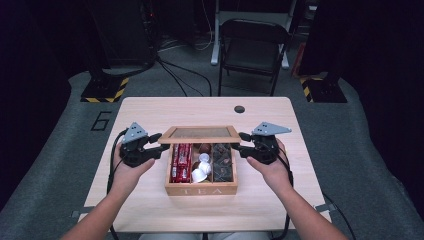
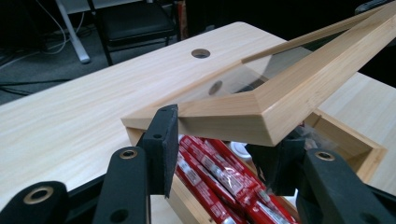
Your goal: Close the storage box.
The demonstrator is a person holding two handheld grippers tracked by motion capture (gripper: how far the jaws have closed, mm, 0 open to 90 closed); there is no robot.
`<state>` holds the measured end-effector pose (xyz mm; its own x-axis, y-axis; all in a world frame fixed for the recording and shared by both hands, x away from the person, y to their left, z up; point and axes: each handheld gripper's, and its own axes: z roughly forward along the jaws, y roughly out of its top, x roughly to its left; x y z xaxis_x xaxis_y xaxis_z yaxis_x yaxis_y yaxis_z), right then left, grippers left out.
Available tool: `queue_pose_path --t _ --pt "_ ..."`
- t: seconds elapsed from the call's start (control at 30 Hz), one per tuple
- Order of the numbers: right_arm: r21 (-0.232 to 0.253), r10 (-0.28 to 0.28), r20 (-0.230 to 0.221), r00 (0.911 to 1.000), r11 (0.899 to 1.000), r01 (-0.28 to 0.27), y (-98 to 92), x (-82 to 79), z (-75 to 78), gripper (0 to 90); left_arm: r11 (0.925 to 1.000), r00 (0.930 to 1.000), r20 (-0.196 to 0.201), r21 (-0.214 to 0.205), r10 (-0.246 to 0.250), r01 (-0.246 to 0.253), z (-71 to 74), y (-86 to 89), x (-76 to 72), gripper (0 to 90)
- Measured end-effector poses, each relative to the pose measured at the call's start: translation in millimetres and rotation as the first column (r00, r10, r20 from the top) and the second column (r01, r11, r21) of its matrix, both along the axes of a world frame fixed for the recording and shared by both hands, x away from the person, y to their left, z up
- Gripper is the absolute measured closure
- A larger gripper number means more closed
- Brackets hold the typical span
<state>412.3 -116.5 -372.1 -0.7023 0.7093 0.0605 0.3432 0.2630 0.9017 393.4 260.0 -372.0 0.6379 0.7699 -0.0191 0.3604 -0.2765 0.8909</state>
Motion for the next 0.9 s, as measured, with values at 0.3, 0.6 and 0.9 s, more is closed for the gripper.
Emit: queue_pose_path --t 0.3,0.6,0.9 --pt "-0.003 0.012 -0.009 0.9999 1.000 -0.012 -2.5 -11.3 -11.6 52.2 1.0000 0.9998 -0.019 -0.004 -0.003 0.003 -12.6 0.5 -8.7 50.8" --pt "-0.019 0.026 -0.020 0.9995 0.999 -0.026 -3.7 -22.1 -27.9 52.0 0.9998 0.9992 -0.038 0.010 -0.014 0.015 -30.3 0.3 -19.9 50.0" --pt "-0.022 0.036 -0.041 0.9985 0.999 -0.037 -4.8 -31.4 -47.8 52.0 0.9999 0.9989 -0.045 0.006 -0.015 0.015 -47.4 -0.1 -33.1 50.3"
